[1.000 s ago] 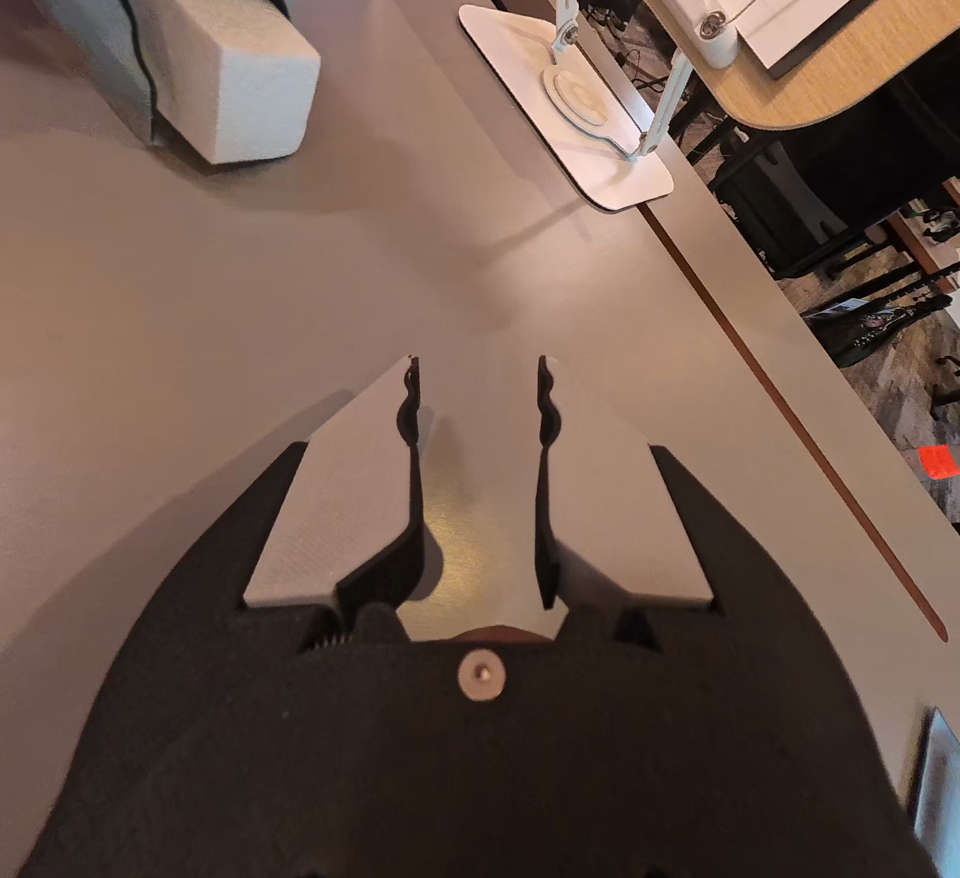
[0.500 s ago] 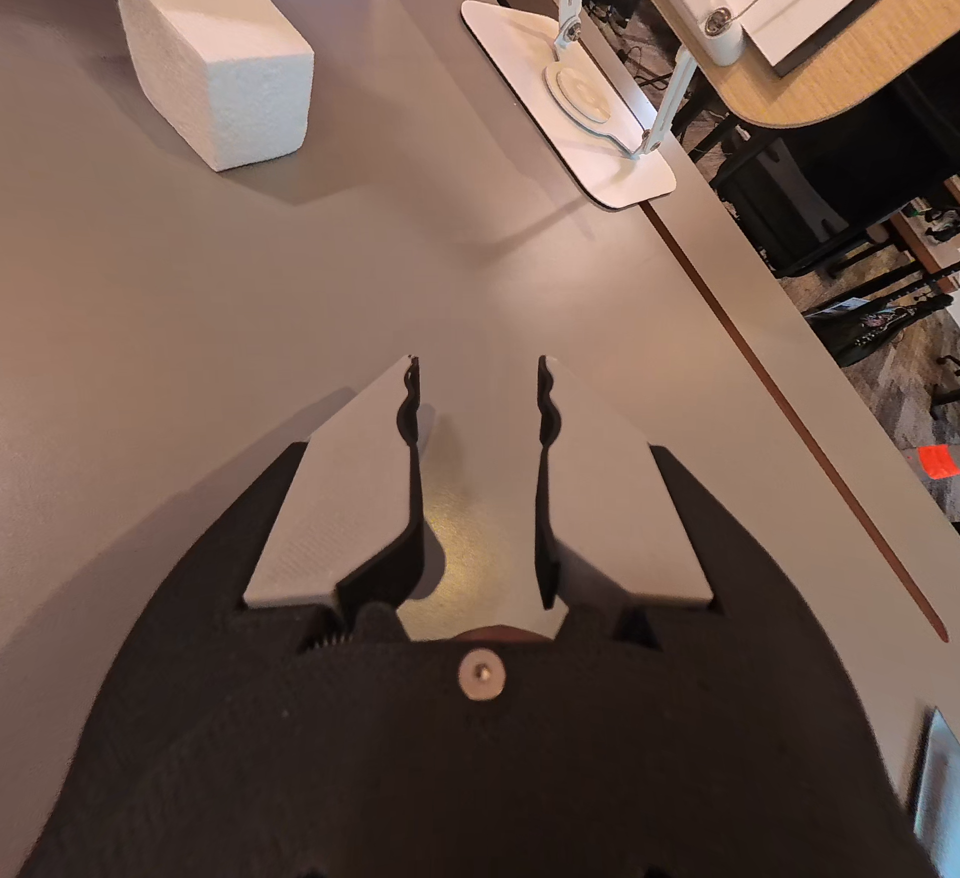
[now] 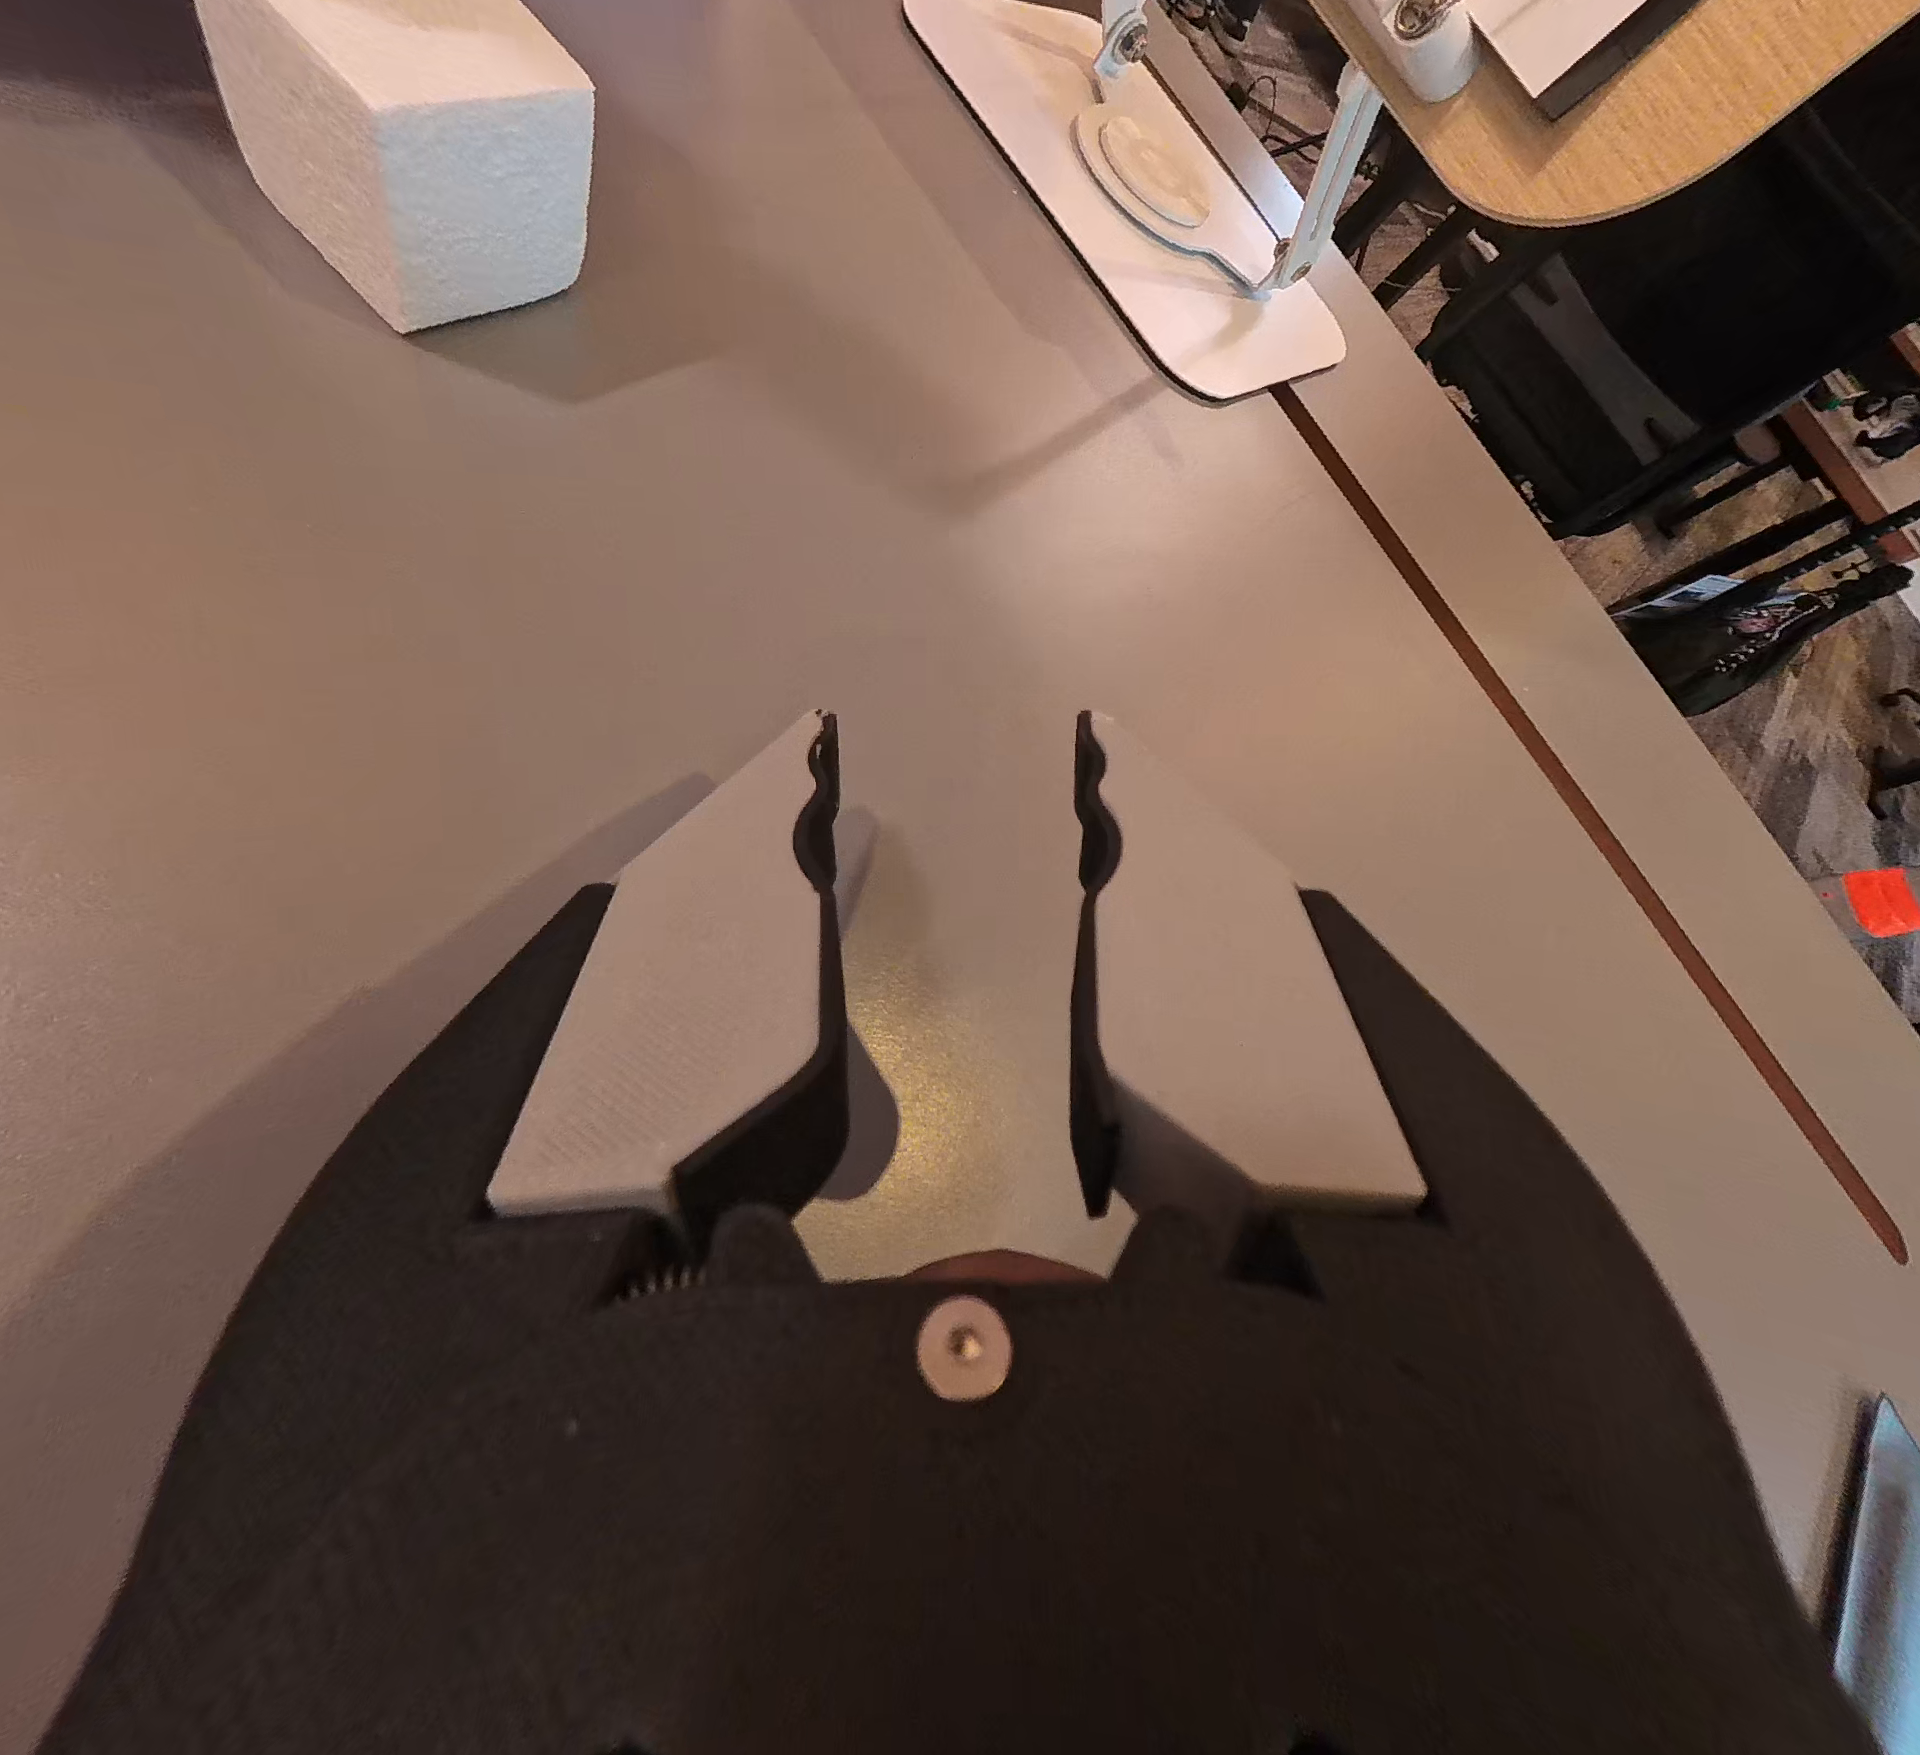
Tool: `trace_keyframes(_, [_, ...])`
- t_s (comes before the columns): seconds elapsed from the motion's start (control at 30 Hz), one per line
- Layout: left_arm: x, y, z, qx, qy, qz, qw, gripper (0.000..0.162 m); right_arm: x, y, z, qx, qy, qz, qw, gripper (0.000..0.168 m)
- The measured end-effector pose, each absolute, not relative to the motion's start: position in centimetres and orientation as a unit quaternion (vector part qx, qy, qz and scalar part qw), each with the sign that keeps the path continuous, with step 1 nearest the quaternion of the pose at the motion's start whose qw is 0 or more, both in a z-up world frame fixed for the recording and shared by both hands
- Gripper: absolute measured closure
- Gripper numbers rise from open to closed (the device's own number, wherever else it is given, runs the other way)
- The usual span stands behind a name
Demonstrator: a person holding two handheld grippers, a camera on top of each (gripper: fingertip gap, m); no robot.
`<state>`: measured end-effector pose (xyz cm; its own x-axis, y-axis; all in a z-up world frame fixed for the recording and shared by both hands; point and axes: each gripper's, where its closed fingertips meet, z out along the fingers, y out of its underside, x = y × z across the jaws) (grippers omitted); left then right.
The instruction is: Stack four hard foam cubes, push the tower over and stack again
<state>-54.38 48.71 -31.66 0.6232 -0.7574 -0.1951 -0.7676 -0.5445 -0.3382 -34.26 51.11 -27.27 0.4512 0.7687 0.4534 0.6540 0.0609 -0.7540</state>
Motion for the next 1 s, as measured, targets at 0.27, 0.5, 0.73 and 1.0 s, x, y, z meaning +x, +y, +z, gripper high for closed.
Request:
trace_keyframes(0.27, [-52.9, 49.5, -32.1, -0.883, 0.422, -0.003, 0.205, 0.161, -34.2, 51.1, -27.2, -0.683, -0.520, 0.057, 0.510, 0.125])
trace_keyframes(0.5, [-52.2, 50.1, -31.8, -0.885, 0.412, -0.003, 0.220, 0.149, -34.2, 51.1, -27.1, -0.682, -0.520, 0.056, 0.511, 0.125])
trace_keyframes(0.73, [-51.5, 50.8, -31.4, -0.885, 0.401, -0.006, 0.236, 0.148, -34.1, 51.2, -27.2, -0.684, -0.519, 0.054, 0.509, 0.125])
trace_keyframes(1.0, [-52.9, 51.0, -29.8, -0.884, 0.385, 0.021, 0.264, 0.137, -34.0, 51.3, -27.1, -0.685, -0.517, 0.054, 0.510, 0.125])
